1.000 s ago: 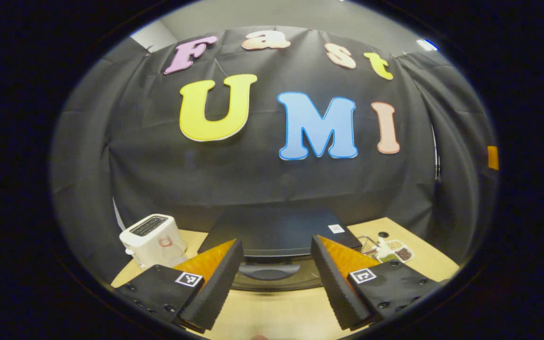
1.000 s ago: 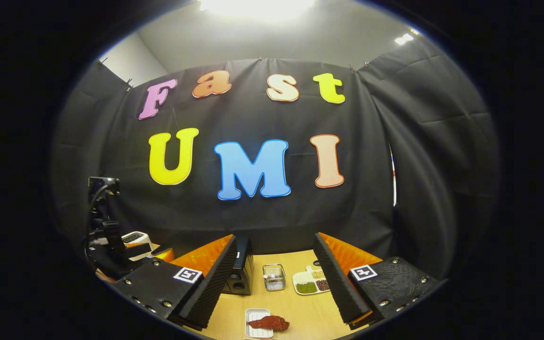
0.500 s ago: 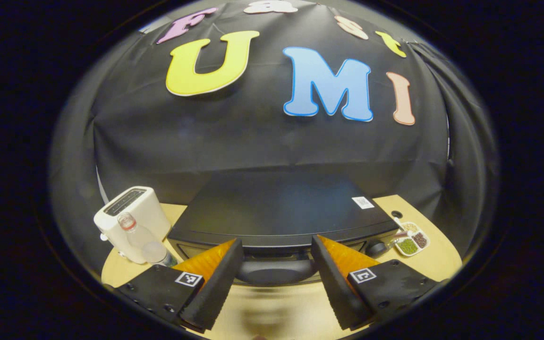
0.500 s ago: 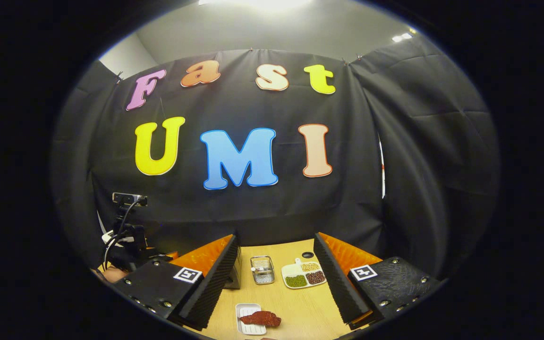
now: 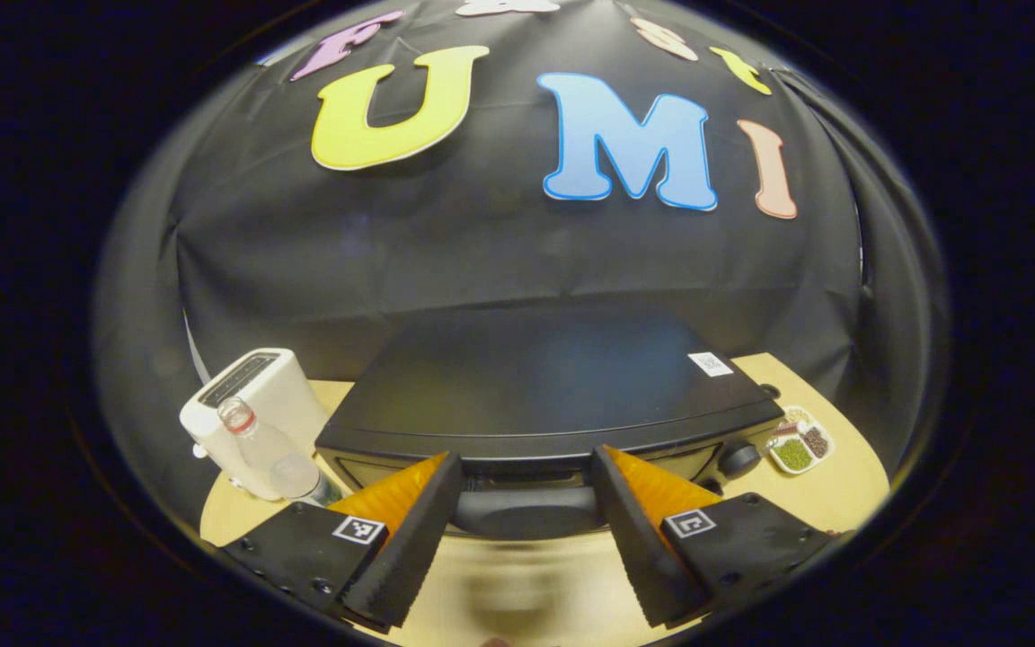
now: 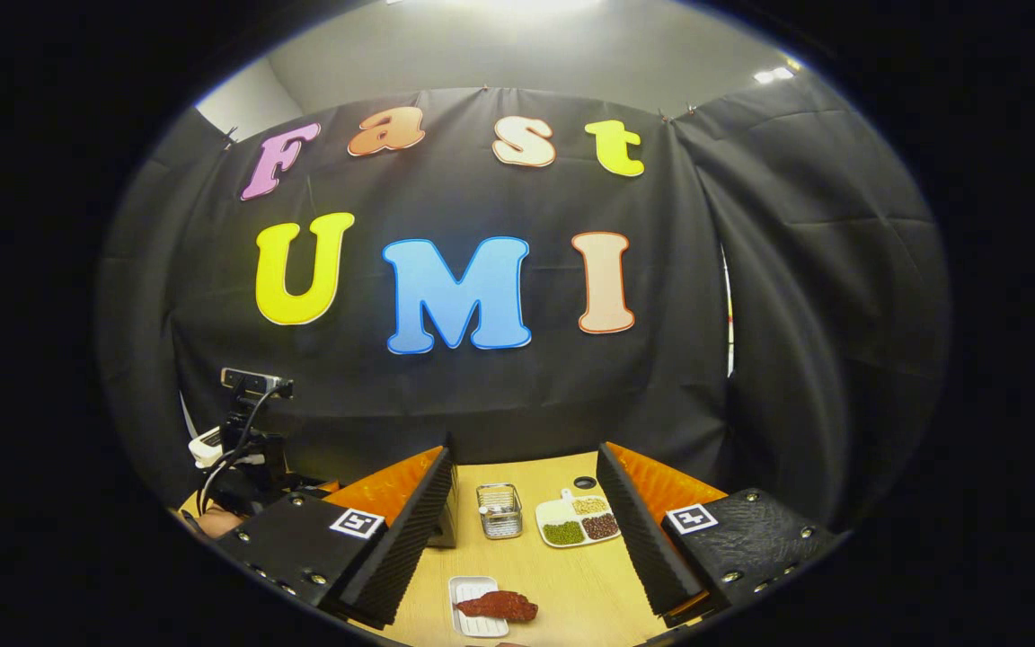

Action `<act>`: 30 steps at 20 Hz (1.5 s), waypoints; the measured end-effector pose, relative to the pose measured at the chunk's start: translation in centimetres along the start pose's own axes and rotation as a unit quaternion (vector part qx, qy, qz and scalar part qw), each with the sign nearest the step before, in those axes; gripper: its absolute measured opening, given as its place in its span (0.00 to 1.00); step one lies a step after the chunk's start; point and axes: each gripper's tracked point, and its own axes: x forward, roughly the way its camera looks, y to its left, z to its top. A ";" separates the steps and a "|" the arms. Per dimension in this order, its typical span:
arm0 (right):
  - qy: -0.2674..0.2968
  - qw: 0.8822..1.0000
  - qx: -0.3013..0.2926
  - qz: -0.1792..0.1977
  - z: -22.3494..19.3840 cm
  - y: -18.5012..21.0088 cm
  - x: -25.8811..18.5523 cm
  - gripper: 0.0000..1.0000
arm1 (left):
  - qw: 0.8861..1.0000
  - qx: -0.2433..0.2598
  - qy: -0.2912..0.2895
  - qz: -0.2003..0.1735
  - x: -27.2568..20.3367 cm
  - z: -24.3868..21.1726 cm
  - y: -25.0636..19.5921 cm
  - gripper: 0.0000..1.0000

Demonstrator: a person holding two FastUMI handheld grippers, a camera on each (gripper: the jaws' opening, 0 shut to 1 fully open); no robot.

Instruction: Open the electric oven with the left hand, put the food in, and close the electric oven.

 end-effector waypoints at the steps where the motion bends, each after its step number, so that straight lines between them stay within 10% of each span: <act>1: 0.000 1.000 -0.001 0.004 0.1 0.3 -0.1 0.98 | 1.000 0.001 0.001 0.001 0.0 -0.1 0.0 1.00; 30: 0.012 0.999 -0.015 0.037 -0.5 -0.5 -3.5 0.98 | 0.997 -0.026 0.076 -0.001 -8.6 -14.1 0.4 1.00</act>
